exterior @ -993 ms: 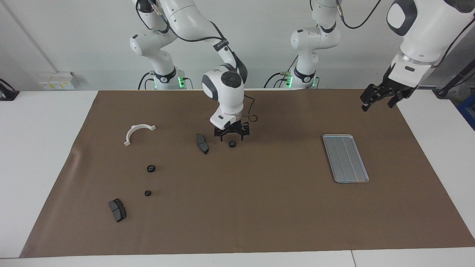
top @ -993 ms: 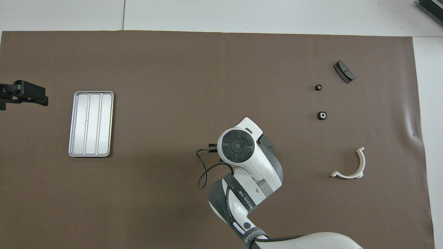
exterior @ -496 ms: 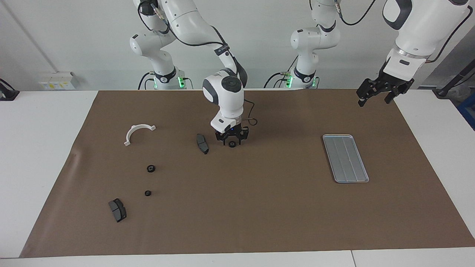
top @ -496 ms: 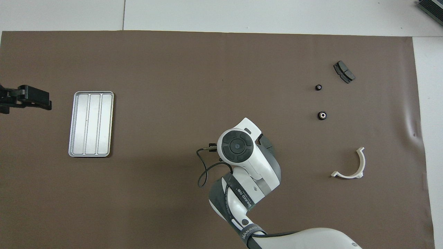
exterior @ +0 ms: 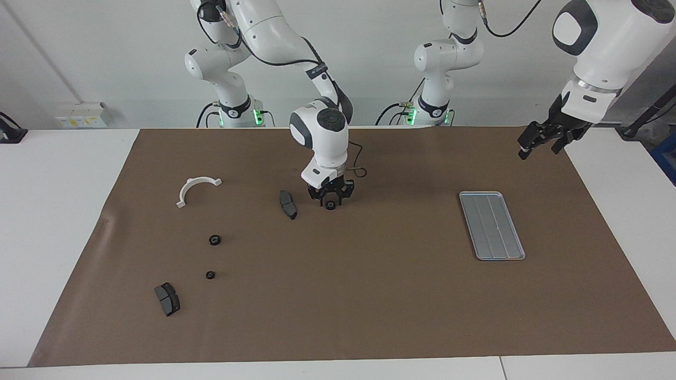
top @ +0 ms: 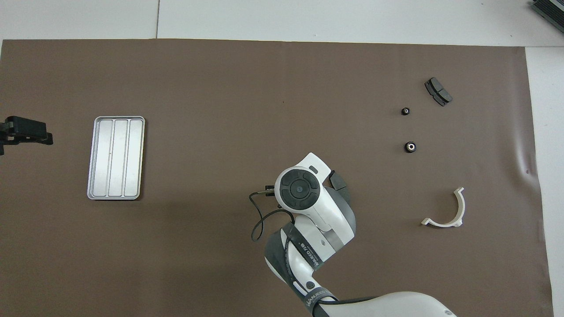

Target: Place bearing gear from tray to pile

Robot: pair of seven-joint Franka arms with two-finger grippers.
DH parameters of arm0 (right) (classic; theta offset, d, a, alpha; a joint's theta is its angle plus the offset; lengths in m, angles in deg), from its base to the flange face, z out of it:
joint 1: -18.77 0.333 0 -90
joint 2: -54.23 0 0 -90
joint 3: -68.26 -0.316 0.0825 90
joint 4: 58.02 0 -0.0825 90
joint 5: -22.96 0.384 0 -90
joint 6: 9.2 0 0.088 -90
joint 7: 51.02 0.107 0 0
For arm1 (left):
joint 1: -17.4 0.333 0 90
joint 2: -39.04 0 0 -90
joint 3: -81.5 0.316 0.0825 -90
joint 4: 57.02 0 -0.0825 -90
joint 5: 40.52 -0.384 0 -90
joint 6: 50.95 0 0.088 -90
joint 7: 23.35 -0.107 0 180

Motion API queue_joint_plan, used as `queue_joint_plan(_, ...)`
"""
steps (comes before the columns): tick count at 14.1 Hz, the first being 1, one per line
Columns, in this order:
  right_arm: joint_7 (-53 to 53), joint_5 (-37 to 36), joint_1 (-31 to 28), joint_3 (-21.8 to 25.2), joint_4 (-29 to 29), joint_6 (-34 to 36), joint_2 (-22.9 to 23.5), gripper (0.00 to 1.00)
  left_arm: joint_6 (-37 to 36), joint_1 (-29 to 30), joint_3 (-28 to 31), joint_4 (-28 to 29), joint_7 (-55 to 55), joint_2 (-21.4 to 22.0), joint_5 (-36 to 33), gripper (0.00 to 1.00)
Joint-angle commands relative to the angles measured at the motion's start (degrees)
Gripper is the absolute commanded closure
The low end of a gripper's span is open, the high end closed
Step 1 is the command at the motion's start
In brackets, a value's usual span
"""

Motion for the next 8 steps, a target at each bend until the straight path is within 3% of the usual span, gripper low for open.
queue_joint_plan(1, 1.4, 0.2, 0.1, 0.1, 0.9, -1.5, -0.2, 0.8, 1.7, 0.8, -0.3, 2.1, -0.4, 1.8, 1.0, 0.0)
queue_joint_plan(2, 1.4, 0.3, 0.1, 0.1, 0.9, -1.6, -0.2, 0.99, 1.8, 1.0, -0.3, 2.6, -0.5, 2.1, 1.0, 0.0)
queue_joint_plan(5, 1.8, 0.3, -0.2, 0.1, 0.5, -1.3, -0.2, 1.0, 1.0, 1.1, -0.4, 2.4, -0.1, 2.1, 0.9, 0.0)
queue_joint_plan(8, 1.7, 0.2, -3.1, 0.5, 0.3, 1.0, -3.6, 1.0, 1.0, 0.9, -0.4, 2.5, 0.0, 2.2, 0.8, 0.0)
